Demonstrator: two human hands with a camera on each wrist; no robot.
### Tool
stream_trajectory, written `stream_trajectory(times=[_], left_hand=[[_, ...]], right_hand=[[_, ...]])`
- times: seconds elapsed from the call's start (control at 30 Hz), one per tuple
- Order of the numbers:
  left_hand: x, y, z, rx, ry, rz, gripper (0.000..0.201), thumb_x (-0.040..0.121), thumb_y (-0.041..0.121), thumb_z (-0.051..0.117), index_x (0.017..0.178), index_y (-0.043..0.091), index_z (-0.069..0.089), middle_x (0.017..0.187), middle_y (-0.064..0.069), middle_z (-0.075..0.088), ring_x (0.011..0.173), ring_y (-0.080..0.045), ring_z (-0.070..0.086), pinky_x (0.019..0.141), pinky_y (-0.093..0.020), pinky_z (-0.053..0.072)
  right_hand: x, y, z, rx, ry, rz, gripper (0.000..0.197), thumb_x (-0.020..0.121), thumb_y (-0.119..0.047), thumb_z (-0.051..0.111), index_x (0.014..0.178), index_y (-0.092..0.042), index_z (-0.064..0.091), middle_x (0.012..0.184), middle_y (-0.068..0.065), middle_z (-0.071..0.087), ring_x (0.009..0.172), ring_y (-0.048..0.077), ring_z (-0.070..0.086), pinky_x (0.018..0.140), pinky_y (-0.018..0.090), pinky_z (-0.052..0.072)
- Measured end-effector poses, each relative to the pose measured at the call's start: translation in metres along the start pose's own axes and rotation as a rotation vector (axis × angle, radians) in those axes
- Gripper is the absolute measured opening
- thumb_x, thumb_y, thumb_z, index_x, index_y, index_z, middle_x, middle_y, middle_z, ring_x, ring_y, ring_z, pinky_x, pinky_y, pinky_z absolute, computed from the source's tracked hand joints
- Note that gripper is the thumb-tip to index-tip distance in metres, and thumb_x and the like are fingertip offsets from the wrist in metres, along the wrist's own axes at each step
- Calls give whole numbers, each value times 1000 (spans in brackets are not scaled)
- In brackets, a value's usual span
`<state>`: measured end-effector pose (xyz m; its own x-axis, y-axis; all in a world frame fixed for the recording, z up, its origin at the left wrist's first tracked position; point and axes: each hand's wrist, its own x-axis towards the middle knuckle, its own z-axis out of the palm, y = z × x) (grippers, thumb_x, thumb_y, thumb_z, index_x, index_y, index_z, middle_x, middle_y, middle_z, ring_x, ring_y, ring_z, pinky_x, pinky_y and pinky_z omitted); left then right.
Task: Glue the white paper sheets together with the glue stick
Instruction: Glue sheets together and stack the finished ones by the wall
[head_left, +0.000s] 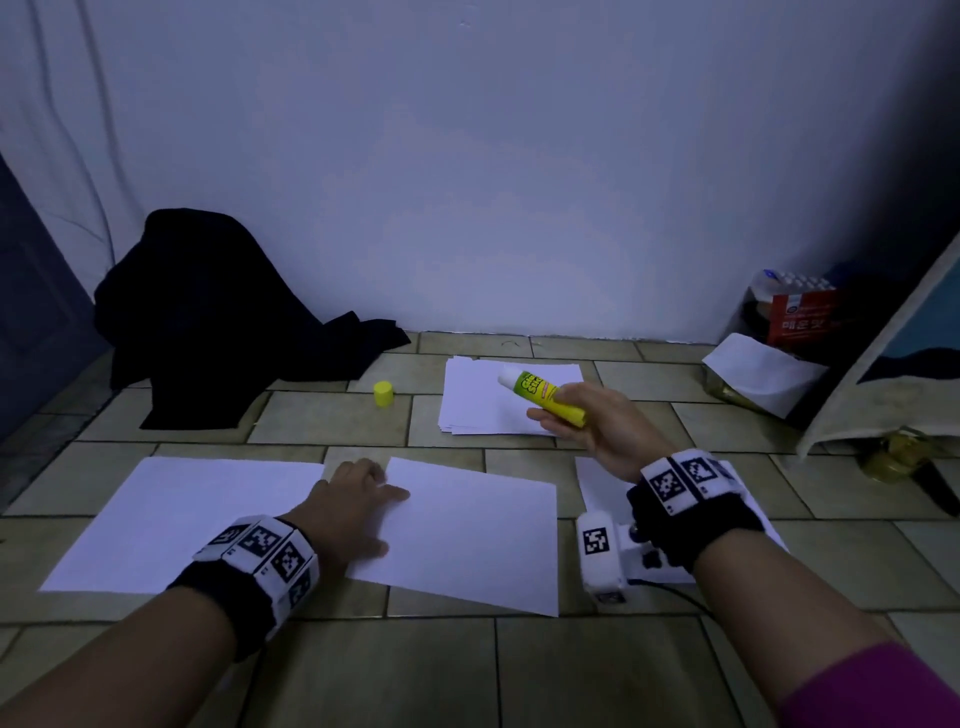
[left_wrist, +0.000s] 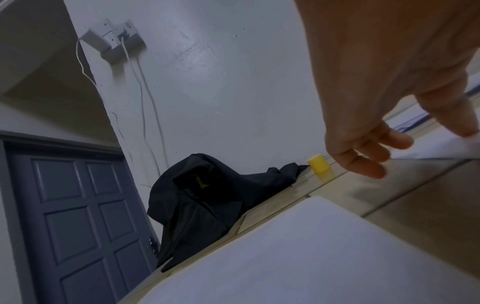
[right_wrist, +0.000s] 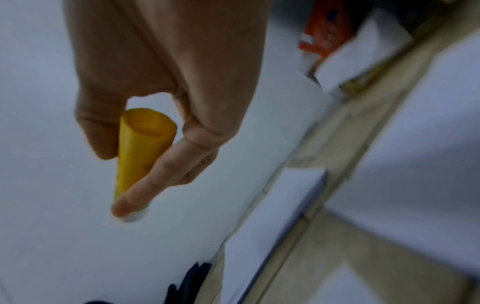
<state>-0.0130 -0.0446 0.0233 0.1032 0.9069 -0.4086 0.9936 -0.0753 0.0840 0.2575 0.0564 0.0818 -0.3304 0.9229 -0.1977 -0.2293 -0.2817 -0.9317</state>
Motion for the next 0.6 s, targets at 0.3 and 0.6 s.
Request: stream_trajectory(times=[0.3, 0.6], left_hand=[[4, 0, 34, -47, -117, -66, 75, 102, 49, 27, 151, 15, -19, 157, 3, -26, 146, -12, -19, 114, -55, -8], [10, -4, 40, -63, -128, -75, 91, 83, 69, 12, 150, 16, -22, 156, 7, -30, 145, -10, -22, 114, -56, -9]], right_hand=[[38, 42, 67, -202, -136, 165, 4, 89, -3, 61, 92, -3, 63, 81, 8, 71, 62, 14, 69, 52, 21, 52], [91, 70, 128, -1142, -70, -133, 32, 78, -9, 70, 108, -13, 59, 82, -2, 61, 87, 23, 58, 68, 27, 48]])
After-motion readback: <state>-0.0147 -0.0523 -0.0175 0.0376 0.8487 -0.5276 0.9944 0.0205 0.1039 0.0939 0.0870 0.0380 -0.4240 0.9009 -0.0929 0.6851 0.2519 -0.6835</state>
